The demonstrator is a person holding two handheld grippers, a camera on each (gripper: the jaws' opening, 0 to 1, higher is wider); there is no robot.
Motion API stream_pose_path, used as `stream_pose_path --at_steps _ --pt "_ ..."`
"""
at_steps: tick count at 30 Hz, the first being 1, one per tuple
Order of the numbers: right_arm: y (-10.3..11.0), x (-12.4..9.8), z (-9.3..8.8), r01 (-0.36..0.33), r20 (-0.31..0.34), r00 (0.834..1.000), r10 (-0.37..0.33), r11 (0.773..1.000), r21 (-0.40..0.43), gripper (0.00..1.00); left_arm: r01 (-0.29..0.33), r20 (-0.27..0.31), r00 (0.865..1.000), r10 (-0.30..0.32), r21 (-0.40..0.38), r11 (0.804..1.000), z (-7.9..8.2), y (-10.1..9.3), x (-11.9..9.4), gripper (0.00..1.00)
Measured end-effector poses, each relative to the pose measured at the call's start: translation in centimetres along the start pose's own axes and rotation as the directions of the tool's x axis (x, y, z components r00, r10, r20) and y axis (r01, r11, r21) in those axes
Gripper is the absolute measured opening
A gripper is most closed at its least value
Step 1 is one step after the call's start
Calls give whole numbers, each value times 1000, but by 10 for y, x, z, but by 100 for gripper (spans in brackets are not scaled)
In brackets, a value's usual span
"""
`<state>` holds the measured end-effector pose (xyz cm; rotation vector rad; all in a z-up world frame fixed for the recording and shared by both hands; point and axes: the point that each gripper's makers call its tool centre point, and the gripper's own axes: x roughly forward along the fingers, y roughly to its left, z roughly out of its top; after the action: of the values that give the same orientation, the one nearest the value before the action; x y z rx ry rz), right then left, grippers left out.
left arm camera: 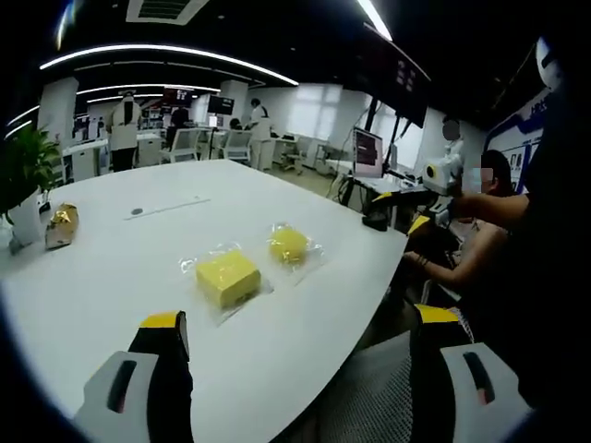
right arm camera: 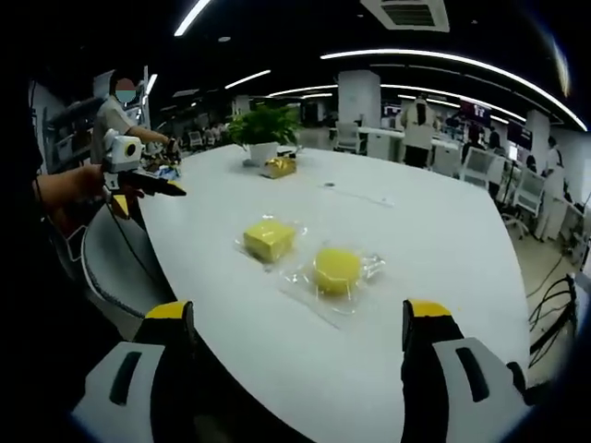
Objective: Compare the silicone blocks by pressing each to a similar depth, holding the contact briefly, and releasing to observe deformation and rebound differences across the visible hardness samples.
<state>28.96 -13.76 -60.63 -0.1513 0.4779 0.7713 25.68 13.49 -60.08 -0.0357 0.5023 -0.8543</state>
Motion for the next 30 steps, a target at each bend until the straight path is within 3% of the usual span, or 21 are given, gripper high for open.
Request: stream_pose_path --at_steps 6,16,24,30 --pt "-7 -3 3 24 19 1000 -24 1000 4 93 -32 -19 999 33 36 999 -4 4 3 99" --pt "-17 -1 -7 47 -26 998 -49 997 -62 91 -63 -32 997 66 89 994 -3 9 10 99" --pt "-17 25 -5 5 -44 999 -9 996 -89 90 -49 -36 998 54 130 990 6 16 20 99" --pt "-14 39 3 -30 -33 999 27 994 -107 87 -38 -7 999 40 176 984 21 26 28 99"
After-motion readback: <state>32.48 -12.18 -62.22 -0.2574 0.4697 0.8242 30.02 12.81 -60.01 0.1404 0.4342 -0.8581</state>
